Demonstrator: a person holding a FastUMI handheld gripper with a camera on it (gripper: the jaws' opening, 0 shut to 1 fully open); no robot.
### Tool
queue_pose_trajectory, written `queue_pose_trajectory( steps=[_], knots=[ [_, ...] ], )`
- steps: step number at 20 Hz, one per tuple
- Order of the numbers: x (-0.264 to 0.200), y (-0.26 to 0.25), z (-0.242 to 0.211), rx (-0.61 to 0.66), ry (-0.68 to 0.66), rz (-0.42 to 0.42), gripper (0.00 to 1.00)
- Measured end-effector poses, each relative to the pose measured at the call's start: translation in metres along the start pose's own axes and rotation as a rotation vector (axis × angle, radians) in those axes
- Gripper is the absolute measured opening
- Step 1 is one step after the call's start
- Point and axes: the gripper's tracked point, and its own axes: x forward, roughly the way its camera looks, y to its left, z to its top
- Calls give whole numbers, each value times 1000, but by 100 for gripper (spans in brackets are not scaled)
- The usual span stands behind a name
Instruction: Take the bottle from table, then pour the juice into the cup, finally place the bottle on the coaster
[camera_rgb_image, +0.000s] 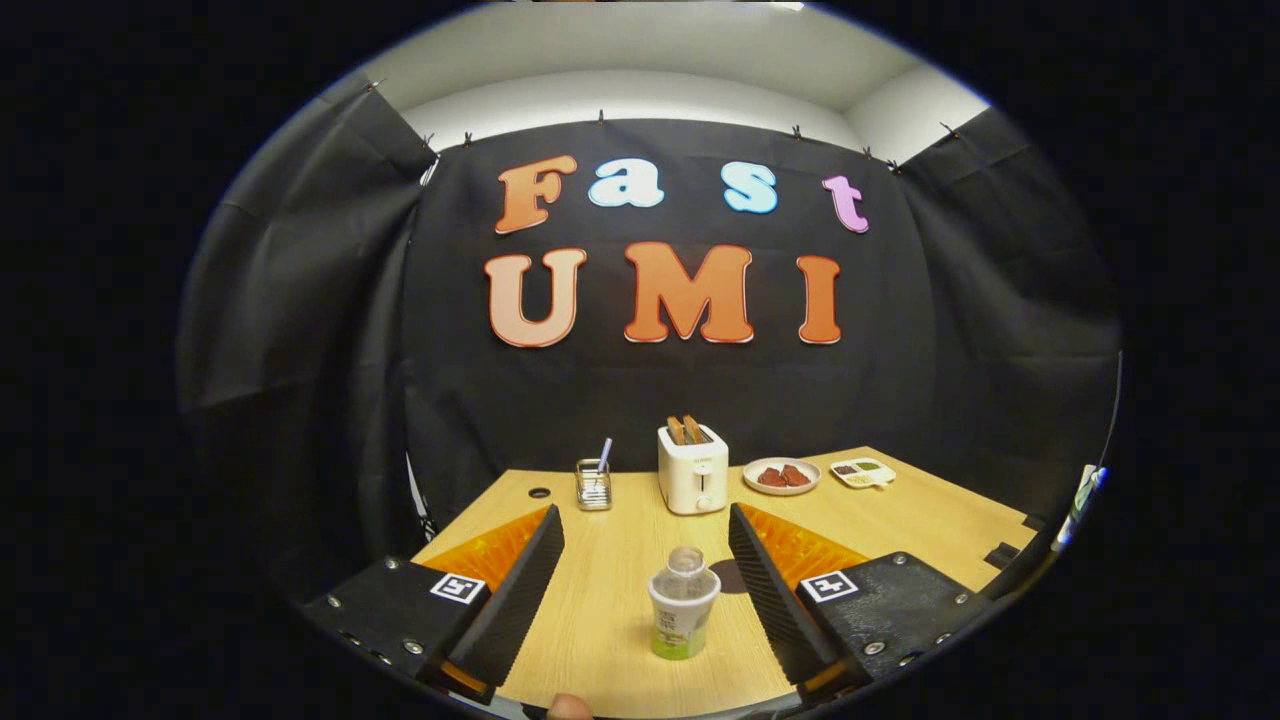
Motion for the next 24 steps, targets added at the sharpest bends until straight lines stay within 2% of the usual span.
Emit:
queue_pose_trajectory(
  steps=[4, 14, 19, 24],
  knots=[
    [7, -13, -37, -36, 53, -23, 99],
    [48, -15, -123, -7, 169, -25, 99],
    [71, -6, -154, -15, 224, 4, 99],
    [84, -9, -169, -56, 250, -7, 99]
  ],
)
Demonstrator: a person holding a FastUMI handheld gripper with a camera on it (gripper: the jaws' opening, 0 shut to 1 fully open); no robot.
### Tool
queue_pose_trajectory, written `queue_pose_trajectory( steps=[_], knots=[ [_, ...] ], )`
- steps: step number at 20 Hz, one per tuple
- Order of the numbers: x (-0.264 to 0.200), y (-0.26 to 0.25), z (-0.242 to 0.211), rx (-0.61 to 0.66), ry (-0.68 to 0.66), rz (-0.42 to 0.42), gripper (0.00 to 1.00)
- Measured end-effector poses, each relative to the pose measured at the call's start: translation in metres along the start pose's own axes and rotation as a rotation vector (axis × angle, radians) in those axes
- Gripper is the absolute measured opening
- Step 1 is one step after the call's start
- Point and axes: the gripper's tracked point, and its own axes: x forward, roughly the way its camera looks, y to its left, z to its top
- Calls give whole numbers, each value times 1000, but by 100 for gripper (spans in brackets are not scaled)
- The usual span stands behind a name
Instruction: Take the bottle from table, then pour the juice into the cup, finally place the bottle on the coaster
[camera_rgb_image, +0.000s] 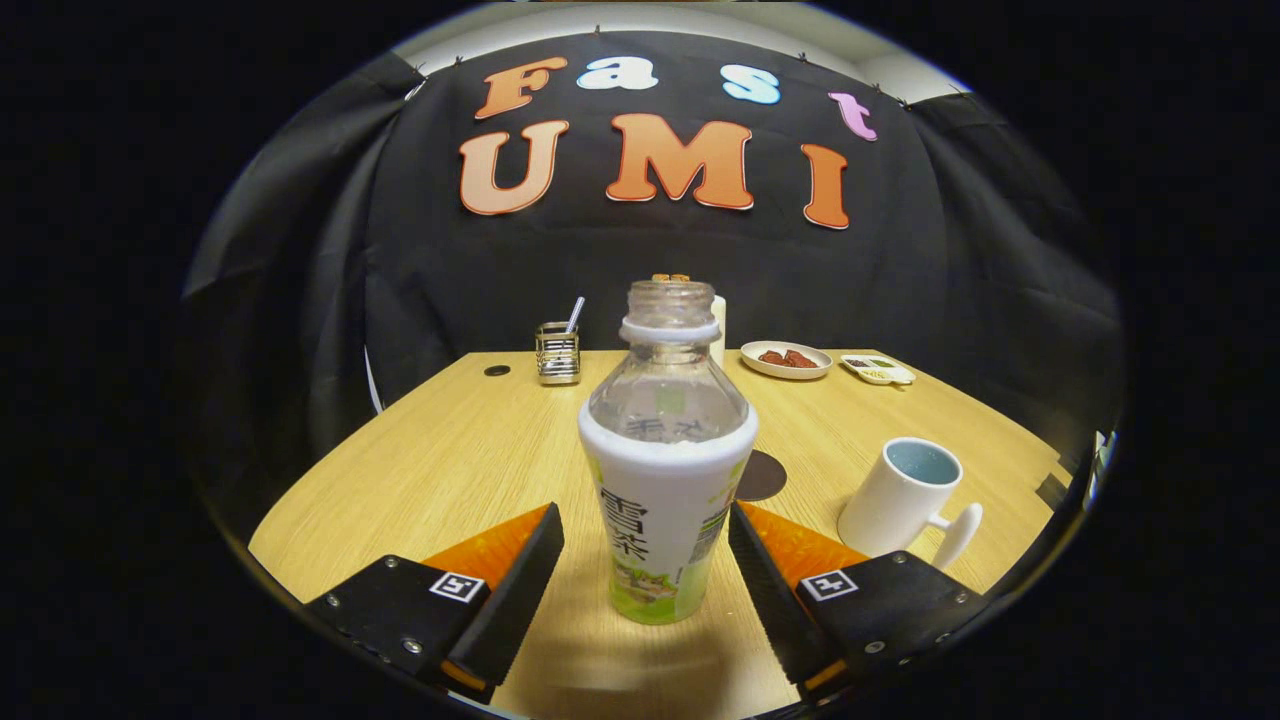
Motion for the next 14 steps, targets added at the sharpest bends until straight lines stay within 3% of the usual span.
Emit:
queue_pose_trajectory(
  steps=[2, 3, 6, 11, 14],
  knots=[
    [2, -1, 2, -27, -8, -6, 93],
    [5, -1, 2, -40, -12, -3, 81],
    [4, -2, 2, -14, 1, -4, 64],
    [-8, -23, 14, -43, 44, -104, 52],
    [-18, -25, 32, 85, 32, -86, 52]
  ],
)
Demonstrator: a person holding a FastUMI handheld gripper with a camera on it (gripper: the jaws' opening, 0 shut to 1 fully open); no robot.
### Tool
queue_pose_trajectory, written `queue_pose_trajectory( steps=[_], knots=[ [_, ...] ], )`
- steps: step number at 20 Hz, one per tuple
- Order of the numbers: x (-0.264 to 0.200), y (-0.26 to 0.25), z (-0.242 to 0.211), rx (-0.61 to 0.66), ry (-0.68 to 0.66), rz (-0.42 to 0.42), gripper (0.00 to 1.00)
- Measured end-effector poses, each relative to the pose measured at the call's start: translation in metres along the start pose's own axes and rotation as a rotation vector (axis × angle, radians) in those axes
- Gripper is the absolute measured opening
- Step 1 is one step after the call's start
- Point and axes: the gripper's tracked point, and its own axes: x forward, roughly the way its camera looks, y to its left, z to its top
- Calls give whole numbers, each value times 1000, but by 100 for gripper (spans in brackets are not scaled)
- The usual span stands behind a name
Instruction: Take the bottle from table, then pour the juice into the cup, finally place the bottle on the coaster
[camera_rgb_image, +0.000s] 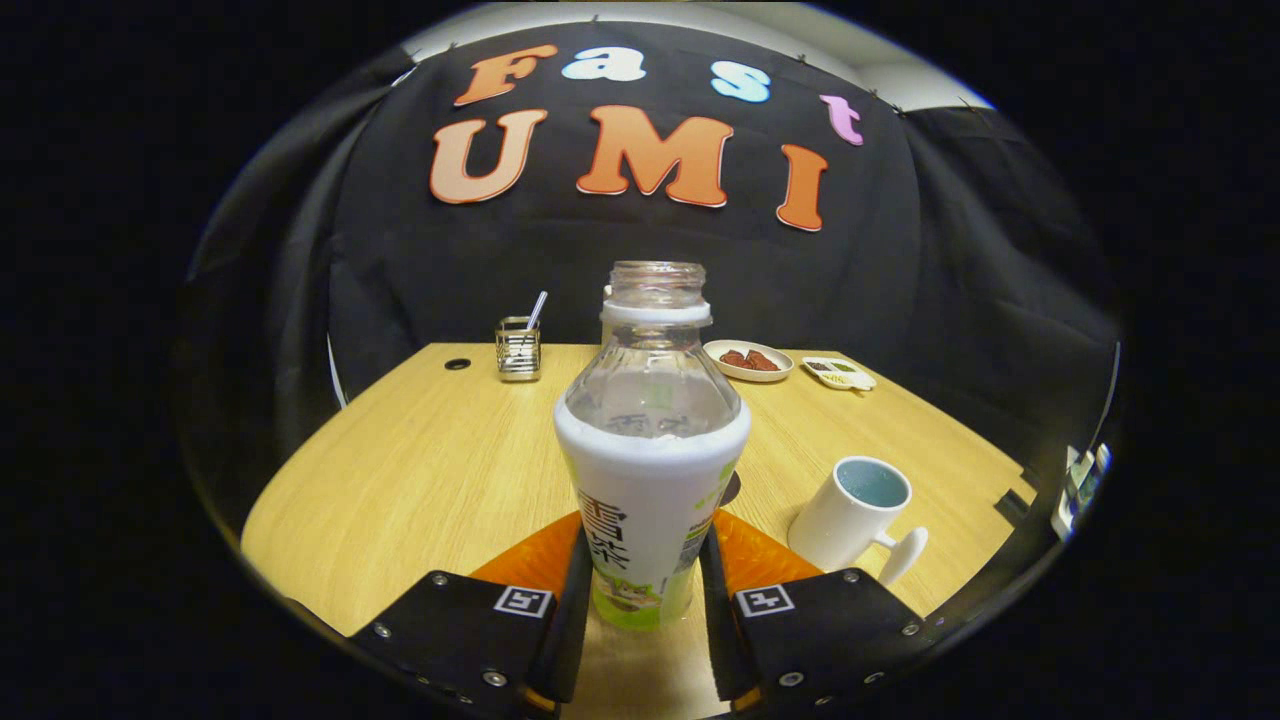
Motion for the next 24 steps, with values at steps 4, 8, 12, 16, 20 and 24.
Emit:
queue_pose_trajectory(
  steps=[4, 8, 12, 16, 20, 24],
  knots=[
    [-10, 4, 34, 261, -60, 80, 52],
    [-13, 0, 50, 451, -67, 124, 52],
    [-11, -7, 60, 597, -71, 156, 52],
    [-4, -21, 65, 760, -65, 159, 52],
    [5, -27, 68, 942, -59, 196, 52],
    [13, -34, 65, 1077, -44, 216, 52]
  ],
)
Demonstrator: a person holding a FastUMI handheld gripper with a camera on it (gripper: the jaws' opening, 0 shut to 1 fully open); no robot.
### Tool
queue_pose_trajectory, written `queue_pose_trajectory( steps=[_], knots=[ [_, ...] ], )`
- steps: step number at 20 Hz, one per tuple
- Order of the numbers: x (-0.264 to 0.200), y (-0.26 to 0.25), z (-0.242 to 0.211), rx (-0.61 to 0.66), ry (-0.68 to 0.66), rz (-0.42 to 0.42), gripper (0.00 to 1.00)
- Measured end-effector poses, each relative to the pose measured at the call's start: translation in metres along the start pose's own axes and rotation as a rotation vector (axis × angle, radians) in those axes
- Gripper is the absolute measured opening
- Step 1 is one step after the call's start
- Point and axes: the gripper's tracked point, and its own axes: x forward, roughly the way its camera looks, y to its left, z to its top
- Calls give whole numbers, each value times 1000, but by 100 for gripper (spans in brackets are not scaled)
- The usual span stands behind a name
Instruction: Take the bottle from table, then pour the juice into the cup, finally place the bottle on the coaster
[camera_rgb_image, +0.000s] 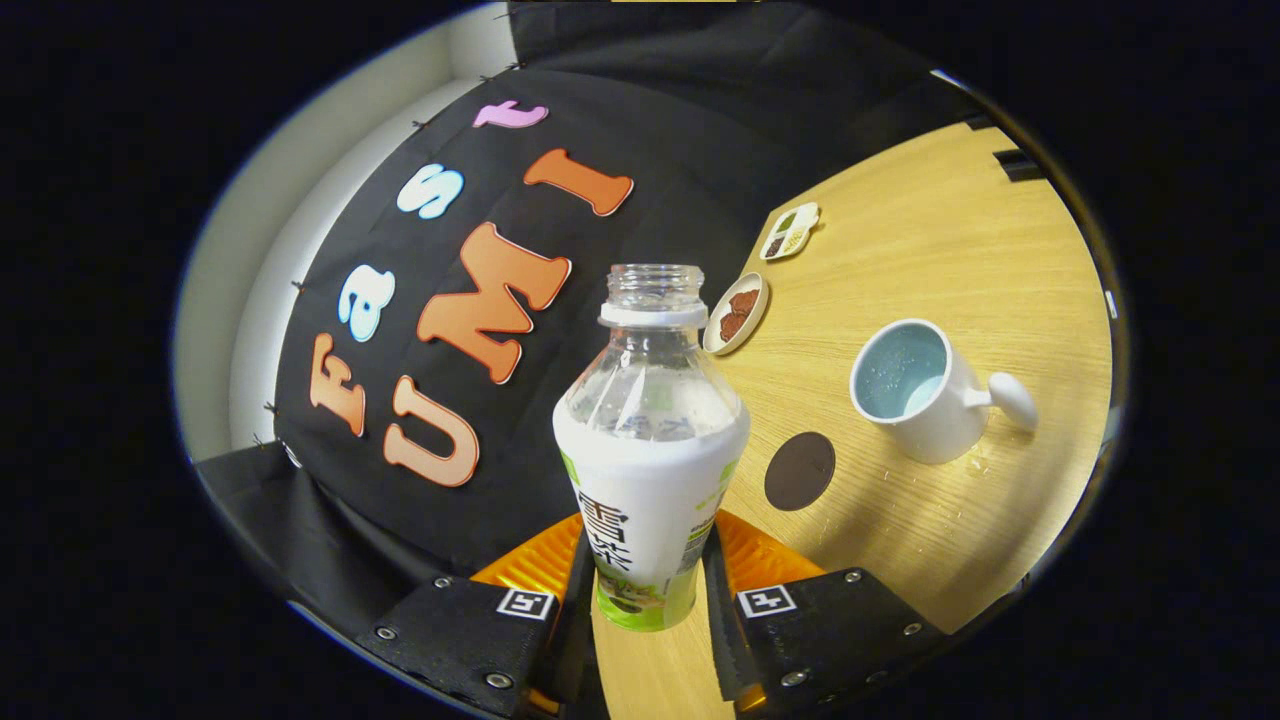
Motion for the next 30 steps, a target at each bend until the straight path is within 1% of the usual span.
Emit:
queue_pose_trajectory(
  steps=[4, 9, 11, 15, 18, 22, 26, 30],
  knots=[
    [1, -2, -4, 54, 23, -22, 52],
    [10, -1, -10, 227, 45, 3, 52],
    [12, 4, -12, 273, 60, 2, 52],
    [10, 0, -14, 306, 71, -21, 52],
    [11, -1, -11, 341, 67, -19, 52],
    [10, 2, -3, 418, 56, -3, 52],
    [13, 3, -1, 434, 60, -7, 52],
    [13, 4, 4, 484, 48, 4, 52]
  ],
)
